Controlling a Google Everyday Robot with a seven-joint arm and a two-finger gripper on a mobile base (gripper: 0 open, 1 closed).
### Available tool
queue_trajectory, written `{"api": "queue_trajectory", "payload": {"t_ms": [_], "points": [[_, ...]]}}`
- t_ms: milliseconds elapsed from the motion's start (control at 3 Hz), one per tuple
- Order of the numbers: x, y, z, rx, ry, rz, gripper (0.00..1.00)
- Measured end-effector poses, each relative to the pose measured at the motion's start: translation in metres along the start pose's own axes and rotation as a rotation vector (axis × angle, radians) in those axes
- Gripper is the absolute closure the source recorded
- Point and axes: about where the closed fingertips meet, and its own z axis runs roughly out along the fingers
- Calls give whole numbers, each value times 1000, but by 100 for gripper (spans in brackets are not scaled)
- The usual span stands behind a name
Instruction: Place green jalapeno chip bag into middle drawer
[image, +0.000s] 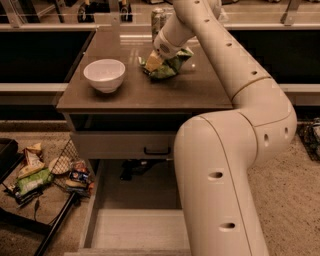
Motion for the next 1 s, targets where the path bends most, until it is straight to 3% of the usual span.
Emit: {"api": "queue_trajectory", "payload": {"t_ms": [333,667,1000], "points": [[0,0,0,0,0,0,100],[-27,2,-48,53,28,-60,100],[-48,16,-127,108,59,-85,100]]}}
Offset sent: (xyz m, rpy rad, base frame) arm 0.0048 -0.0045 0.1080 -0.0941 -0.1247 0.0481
